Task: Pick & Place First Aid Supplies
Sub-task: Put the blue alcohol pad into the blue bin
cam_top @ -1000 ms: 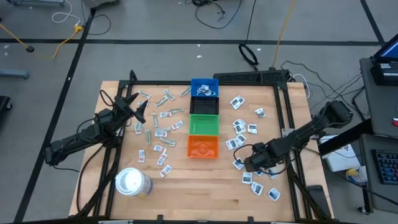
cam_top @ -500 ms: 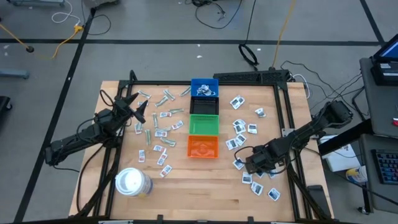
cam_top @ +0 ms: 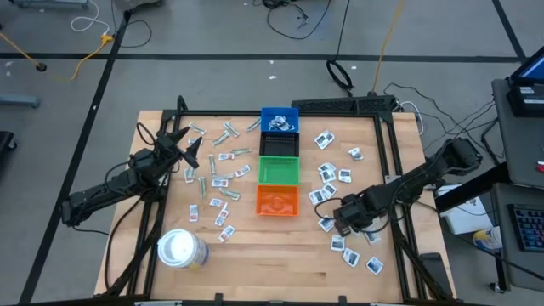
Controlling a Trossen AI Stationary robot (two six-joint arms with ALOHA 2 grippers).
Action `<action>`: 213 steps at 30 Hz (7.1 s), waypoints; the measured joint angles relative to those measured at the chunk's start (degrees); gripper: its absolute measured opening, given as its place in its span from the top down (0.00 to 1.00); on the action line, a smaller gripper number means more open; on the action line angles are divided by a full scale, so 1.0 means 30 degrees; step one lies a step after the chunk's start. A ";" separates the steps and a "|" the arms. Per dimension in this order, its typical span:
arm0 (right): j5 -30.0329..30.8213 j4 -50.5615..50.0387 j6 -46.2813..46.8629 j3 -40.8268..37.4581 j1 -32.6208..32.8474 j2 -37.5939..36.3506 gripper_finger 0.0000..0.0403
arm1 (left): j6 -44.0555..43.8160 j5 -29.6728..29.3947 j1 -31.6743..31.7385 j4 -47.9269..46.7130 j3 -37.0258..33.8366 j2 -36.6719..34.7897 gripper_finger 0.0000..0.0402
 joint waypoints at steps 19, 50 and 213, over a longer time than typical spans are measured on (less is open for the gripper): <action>-0.0554 -0.4355 -1.7078 0.2986 -0.4614 -0.0034 1.00 | 0.0000 0.0000 -0.0005 0.0002 0.0000 -0.0005 0.24; 0.3397 -0.7193 -2.0117 0.6990 -2.0835 0.3046 1.00 | -0.0002 0.0004 0.0002 0.0004 -0.0003 0.0000 0.24; 0.1779 -0.6218 -0.3716 0.8224 -0.4694 0.3413 1.00 | -0.0003 -0.0007 0.0003 0.0005 0.0000 0.0000 0.24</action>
